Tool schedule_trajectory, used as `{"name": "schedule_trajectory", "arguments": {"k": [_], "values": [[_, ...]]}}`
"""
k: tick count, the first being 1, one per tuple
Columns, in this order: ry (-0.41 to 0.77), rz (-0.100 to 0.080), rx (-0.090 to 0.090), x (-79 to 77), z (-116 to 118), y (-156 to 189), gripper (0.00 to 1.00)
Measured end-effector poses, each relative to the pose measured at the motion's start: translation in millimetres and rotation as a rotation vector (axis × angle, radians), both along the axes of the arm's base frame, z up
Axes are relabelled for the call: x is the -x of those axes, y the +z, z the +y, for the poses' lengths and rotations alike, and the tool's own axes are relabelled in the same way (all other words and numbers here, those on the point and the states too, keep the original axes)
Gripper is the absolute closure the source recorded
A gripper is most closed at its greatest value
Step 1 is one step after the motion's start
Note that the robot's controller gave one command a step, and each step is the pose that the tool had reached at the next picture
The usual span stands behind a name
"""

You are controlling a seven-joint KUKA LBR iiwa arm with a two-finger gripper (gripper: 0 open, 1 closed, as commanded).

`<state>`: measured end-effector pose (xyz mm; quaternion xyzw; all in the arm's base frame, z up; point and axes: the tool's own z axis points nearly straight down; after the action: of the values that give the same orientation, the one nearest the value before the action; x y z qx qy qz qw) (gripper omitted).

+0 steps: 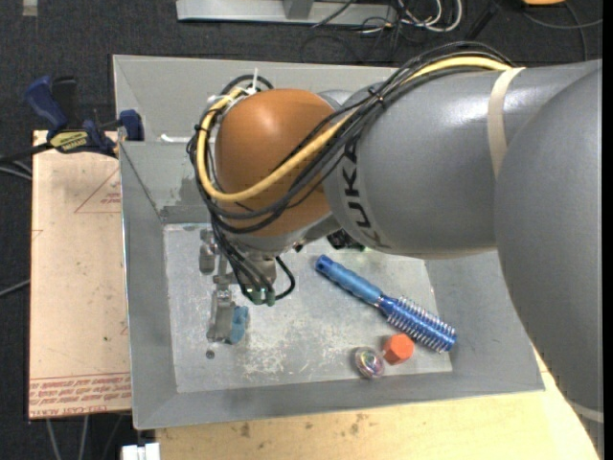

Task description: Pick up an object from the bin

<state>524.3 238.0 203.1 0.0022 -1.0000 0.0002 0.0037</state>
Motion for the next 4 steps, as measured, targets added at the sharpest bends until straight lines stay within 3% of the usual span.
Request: {"name": "schedule_trajectory", "arguments": {"k": [1, 2, 3, 4], "values": [[0.717, -0.002, -0.004, 0.5, -54.1, -135.6, 0.0], [0.777, -0.013, -0.005, -14.9, -41.4, -101.7, 0.0], [1.04, -0.01, -0.006, -17.8, -44.5, -97.8, 0.0], [1.23, -0.008, -0.008, -23.8, -21.9, -134.0, 0.0]]}}
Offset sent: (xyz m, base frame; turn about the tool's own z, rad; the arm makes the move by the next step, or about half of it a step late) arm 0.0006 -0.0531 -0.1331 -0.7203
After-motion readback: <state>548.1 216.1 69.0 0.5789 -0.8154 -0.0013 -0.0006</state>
